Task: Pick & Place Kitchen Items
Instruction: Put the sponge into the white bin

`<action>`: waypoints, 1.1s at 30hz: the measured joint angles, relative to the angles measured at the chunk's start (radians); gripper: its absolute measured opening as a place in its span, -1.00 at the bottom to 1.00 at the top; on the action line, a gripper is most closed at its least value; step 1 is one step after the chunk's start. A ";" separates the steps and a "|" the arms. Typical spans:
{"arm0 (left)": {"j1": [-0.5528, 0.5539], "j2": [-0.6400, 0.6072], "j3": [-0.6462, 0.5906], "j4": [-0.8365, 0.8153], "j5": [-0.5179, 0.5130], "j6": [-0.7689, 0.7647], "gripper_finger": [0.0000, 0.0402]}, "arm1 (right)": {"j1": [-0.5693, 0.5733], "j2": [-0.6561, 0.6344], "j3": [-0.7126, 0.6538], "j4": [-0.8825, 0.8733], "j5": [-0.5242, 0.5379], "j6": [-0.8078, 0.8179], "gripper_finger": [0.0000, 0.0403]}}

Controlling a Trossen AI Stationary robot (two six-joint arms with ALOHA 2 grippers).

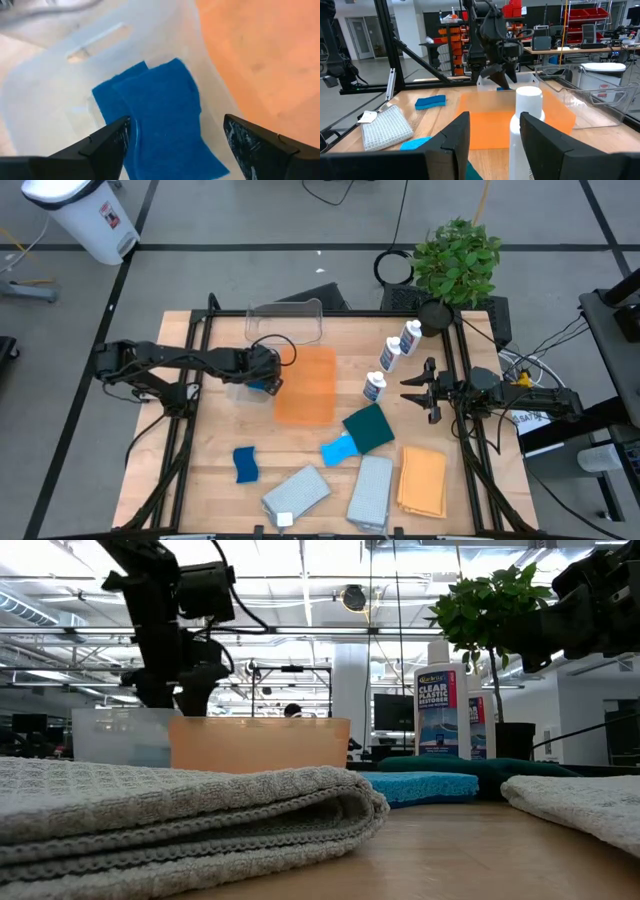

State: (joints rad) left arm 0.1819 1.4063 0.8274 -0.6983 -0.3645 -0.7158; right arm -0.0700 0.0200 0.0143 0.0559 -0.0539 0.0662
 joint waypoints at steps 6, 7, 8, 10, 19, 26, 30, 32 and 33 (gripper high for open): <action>-0.027 0.000 0.080 -0.071 0.025 0.001 0.49 | 0.000 0.000 0.000 0.000 0.000 0.000 -0.28; -0.037 0.000 0.092 -0.083 0.025 0.000 0.49 | 0.000 0.000 0.000 0.000 0.000 0.000 -0.28; -0.047 0.000 0.104 -0.092 0.025 0.000 0.49 | 0.000 0.000 0.000 0.000 0.000 0.000 -0.28; -0.074 0.000 0.129 -0.108 0.025 -0.004 0.49 | 0.000 0.000 0.000 0.000 0.000 0.000 -0.27; -0.252 0.000 0.209 -0.147 0.104 -0.057 0.48 | 0.000 0.000 0.000 0.000 0.000 0.000 -0.28; -0.411 0.000 0.225 -0.145 0.303 -0.130 0.44 | 0.000 0.000 0.000 0.000 0.000 0.000 -0.27; -0.503 0.000 0.225 -0.144 0.427 -0.184 0.46 | 0.000 0.000 0.000 0.000 0.000 0.000 -0.28; -0.547 0.000 0.225 -0.144 0.462 -0.208 0.46 | 0.000 0.000 0.000 0.000 0.000 0.000 -0.27; -0.570 0.000 0.225 -0.144 0.471 -0.218 0.46 | 0.000 0.000 0.000 0.000 0.000 0.000 -0.27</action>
State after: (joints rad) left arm -0.3883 1.4063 1.0519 -0.8425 0.1061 -0.9334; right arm -0.0700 0.0200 0.0143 0.0559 -0.0540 0.0662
